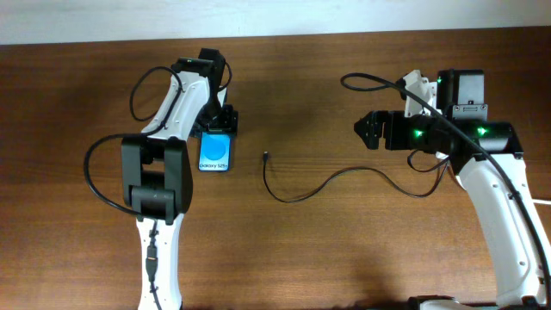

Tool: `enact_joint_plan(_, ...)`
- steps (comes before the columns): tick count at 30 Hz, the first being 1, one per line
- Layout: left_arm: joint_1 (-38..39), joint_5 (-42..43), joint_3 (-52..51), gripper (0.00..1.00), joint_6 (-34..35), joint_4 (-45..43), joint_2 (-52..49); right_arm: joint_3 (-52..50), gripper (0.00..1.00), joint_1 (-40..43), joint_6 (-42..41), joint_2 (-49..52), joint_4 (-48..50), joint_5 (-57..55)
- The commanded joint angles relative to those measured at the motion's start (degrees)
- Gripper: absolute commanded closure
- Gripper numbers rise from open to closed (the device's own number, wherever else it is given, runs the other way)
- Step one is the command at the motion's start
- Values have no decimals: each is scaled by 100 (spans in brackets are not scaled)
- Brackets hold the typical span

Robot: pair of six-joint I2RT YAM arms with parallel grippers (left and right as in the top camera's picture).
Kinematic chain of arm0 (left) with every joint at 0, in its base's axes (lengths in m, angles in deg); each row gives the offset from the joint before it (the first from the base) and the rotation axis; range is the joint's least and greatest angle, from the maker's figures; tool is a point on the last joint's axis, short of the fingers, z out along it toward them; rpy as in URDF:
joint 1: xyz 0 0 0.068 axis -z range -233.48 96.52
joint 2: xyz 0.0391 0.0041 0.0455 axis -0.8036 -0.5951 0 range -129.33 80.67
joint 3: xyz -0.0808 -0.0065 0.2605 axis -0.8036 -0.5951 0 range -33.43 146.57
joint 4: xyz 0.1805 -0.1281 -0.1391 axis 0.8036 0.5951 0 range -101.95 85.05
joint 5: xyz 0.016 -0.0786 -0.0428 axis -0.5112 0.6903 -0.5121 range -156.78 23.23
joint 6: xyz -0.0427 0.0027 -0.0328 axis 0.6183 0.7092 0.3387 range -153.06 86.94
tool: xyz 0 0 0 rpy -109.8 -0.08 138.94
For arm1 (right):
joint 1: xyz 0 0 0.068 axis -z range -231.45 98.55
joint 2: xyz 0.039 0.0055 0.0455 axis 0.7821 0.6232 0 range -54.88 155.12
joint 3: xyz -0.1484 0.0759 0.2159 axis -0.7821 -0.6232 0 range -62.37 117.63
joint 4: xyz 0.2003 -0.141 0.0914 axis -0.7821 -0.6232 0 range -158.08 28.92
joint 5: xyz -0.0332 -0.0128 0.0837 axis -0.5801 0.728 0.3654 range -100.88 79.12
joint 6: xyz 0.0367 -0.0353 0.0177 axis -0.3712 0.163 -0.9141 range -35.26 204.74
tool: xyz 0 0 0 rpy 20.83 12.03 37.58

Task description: Plug charger to phone and switch on socket

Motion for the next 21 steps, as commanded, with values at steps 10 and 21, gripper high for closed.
enact_joint_plan(10,13,66,942,83,76,457,-55,133,2,-39,-20,11,2,72)
enact_joint_plan(21,2,289,2028,100,1128,1213,-55,133,1,-391,-929,542,236,140)
